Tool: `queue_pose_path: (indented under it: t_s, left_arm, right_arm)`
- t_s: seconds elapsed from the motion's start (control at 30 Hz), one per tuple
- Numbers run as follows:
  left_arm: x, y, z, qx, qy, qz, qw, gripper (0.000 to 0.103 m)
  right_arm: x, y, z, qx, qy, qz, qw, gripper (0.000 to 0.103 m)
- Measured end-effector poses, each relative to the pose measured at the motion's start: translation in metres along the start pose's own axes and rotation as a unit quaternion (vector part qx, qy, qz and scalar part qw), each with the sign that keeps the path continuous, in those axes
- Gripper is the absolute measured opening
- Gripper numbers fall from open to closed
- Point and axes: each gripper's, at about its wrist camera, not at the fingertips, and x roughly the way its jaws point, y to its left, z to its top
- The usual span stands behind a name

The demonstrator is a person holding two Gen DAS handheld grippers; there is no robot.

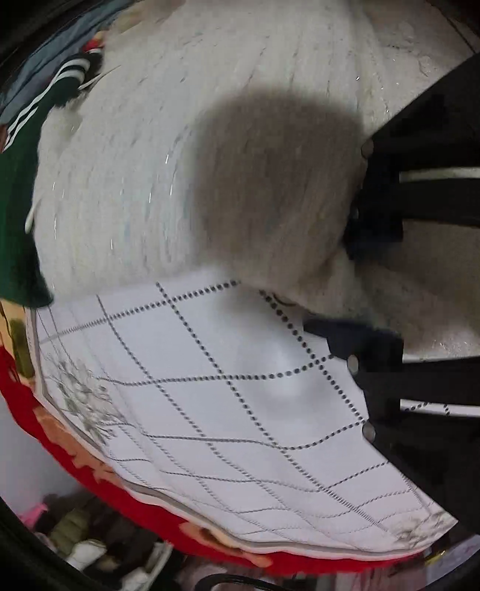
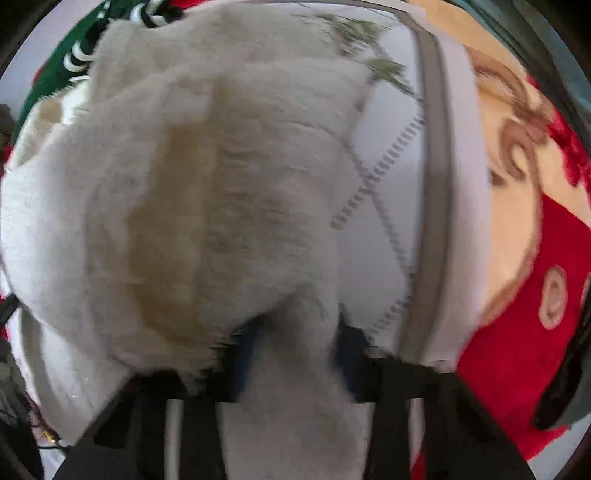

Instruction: Fold large clothes

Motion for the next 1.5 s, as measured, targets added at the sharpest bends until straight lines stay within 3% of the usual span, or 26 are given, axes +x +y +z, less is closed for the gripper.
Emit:
queue_pose_path:
  t_s: [0.03,0.07,0.37,0.43,0.5,0.57,0.67,0.83,0.9,1.0,1.03,1.07,1.17,1.27,1.33,1.43,1.5]
  left_arm:
    - [-0.001,0.000,0.001,0.001,-0.004,0.005,1.0000,0.025]
    - [0.000,0.004,0.002,-0.003,-0.005,0.004,1.0000,0.026]
    - [0.003,0.064,-0.002,-0.029,0.008,0.042,0.9986,0.027]
    - [0.005,0.074,-0.008,-0.040,0.015,0.045,0.9981,0.029]
    - [0.003,0.077,-0.012,-0.047,0.017,0.037,0.9981,0.030]
    - [0.002,0.073,-0.012,-0.040,0.018,0.037,0.9984,0.030]
    - [0.003,0.073,-0.010,-0.040,0.018,0.036,0.9984,0.030]
    - [0.005,0.090,-0.013,-0.071,0.014,0.033,0.9968,0.058]
    - [0.006,0.098,-0.013,-0.074,0.016,0.028,0.9967,0.069]
    - [0.001,0.097,-0.016,-0.060,0.034,0.019,0.9974,0.073]
    - [-0.003,0.094,-0.018,-0.051,0.038,0.017,0.9978,0.075]
    - [-0.008,0.090,-0.021,-0.043,0.038,0.019,0.9982,0.080]
    - [-0.026,0.076,-0.037,-0.025,0.040,0.011,0.9988,0.082]
    - [-0.040,0.062,-0.058,-0.031,0.051,-0.006,0.9982,0.082]
    - [-0.047,0.051,-0.073,-0.036,0.063,-0.013,0.9973,0.083]
    - [-0.048,0.035,-0.092,-0.038,0.081,-0.014,0.9959,0.083]
    - [-0.044,0.027,-0.103,-0.038,0.095,-0.005,0.9948,0.083]
  right_arm:
    - [-0.001,0.003,0.001,0.008,0.003,0.014,1.000,0.013]
    - [-0.001,0.006,0.000,0.010,0.005,0.021,1.000,0.012]
    - [-0.006,0.049,-0.012,-0.004,0.040,0.118,0.992,0.011]
    - [-0.007,0.040,-0.012,0.016,0.028,0.105,0.994,0.011]
    - [-0.004,0.011,-0.008,0.086,0.010,0.076,0.993,0.011]
    - [0.003,-0.015,-0.013,0.157,0.018,0.103,0.982,0.011]
    - [-0.001,-0.007,-0.015,0.136,0.015,0.090,0.987,0.011]
    - [0.000,0.006,-0.024,0.137,0.032,0.097,0.985,0.010]
    - [0.004,0.011,-0.032,0.136,0.054,0.078,0.986,0.010]
    - [0.001,0.012,-0.055,0.126,0.075,0.045,0.988,0.015]
    - [-0.003,0.014,-0.058,0.124,0.076,0.037,0.989,0.025]
    - [-0.015,0.018,-0.065,0.120,0.071,0.025,0.990,0.028]
    - [-0.049,0.022,-0.086,0.116,0.041,0.026,0.992,0.029]
    - [-0.069,0.049,-0.114,0.107,0.022,0.049,0.993,0.029]
    - [-0.058,0.077,-0.131,0.089,0.045,0.086,0.991,0.029]
    - [-0.008,0.128,-0.156,0.062,0.104,0.138,0.983,0.028]
    - [0.023,0.148,-0.165,0.030,0.119,0.095,0.988,0.026]
